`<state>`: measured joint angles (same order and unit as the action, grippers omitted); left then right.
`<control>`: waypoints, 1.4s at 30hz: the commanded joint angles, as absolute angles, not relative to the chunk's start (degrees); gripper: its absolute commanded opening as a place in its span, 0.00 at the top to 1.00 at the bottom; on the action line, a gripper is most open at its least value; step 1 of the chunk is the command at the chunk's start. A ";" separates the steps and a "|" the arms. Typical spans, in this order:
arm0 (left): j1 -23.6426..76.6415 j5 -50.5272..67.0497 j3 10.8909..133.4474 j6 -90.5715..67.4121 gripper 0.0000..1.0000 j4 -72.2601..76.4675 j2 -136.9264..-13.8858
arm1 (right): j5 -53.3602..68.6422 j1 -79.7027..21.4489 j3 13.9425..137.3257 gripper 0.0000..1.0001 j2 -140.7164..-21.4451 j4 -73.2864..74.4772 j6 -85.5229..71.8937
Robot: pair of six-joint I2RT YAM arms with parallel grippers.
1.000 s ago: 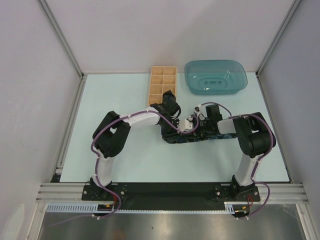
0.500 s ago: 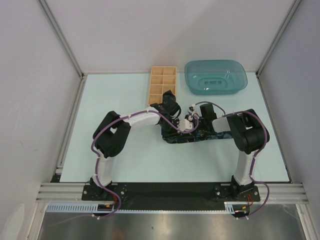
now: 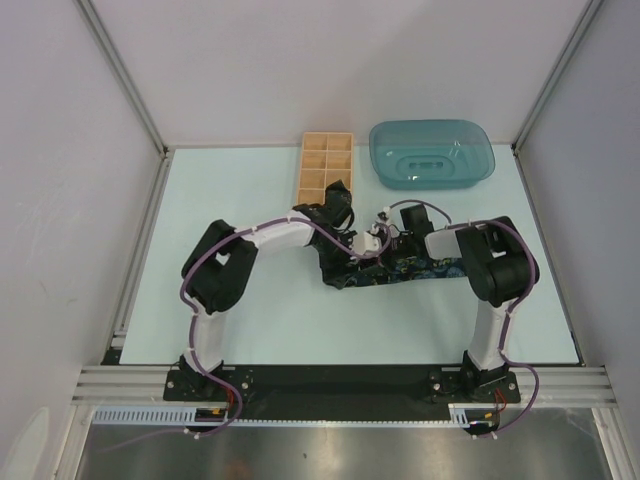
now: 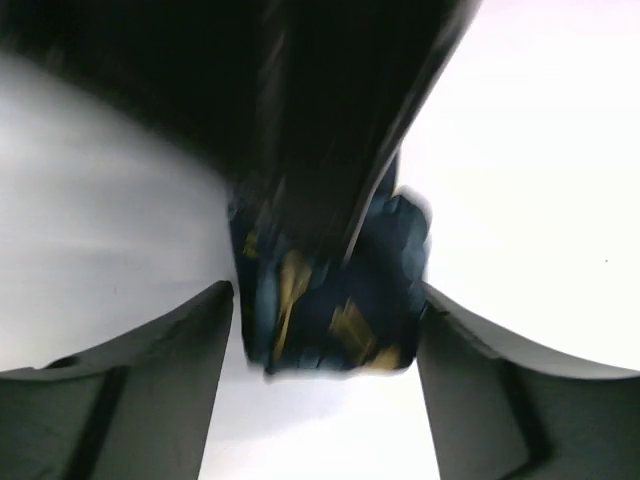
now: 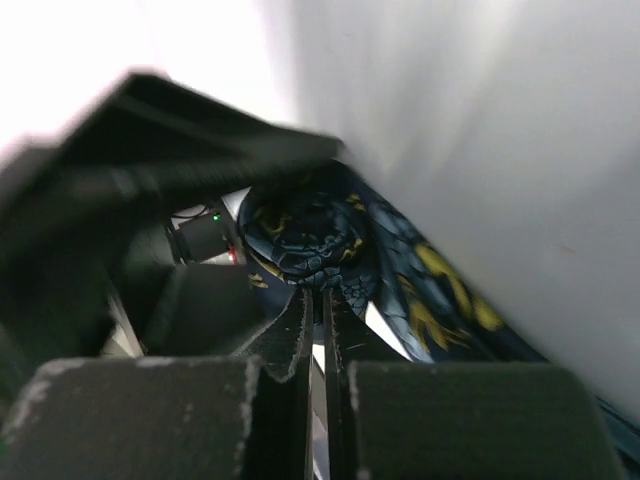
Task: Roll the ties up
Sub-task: Roll the tie at the center of the board.
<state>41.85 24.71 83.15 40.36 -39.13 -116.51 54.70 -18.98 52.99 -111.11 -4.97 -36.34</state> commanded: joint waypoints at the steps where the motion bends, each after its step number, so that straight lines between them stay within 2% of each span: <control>1: 36.48 32.24 79.29 35.52 0.16 -32.11 -109.45 | 47.81 -16.88 53.44 1.00 -112.59 2.37 -28.84; 8: 34.63 40.34 67.08 28.93 0.01 -14.88 -102.23 | 45.97 -13.80 53.61 1.00 -111.89 6.93 -23.82; 18: 36.73 46.23 63.46 25.05 0.00 2.97 -106.61 | 41.67 -13.10 54.67 1.00 -111.97 11.07 -19.95; 26: 39.37 45.97 63.10 22.77 0.01 7.47 -110.56 | 39.11 -12.66 54.67 1.00 -112.85 12.13 -19.60; 32: 41.57 42.20 63.63 20.48 0.12 8.53 -113.28 | 40.51 -12.57 53.62 1.00 -113.38 9.76 -22.40; 33: 41.75 40.10 64.07 20.13 0.20 7.74 -113.73 | 40.95 -12.66 53.44 1.00 -113.38 9.15 -22.76; 36: 42.28 35.79 67.06 20.74 0.34 1.68 -115.23 | 41.92 -12.57 53.00 1.00 -112.86 7.83 -23.99; 40: 42.45 32.52 67.76 26.70 0.42 -4.03 -114.26 | 42.89 -12.66 51.86 1.00 -111.62 5.19 -25.58; 42: 42.45 31.99 69.08 28.64 0.51 -9.56 -114.43 | 44.38 -12.66 52.03 1.00 -111.36 4.92 -25.75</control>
<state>42.11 36.25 66.48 23.57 1.23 -114.26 50.74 -13.19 53.63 -111.09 6.66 -26.35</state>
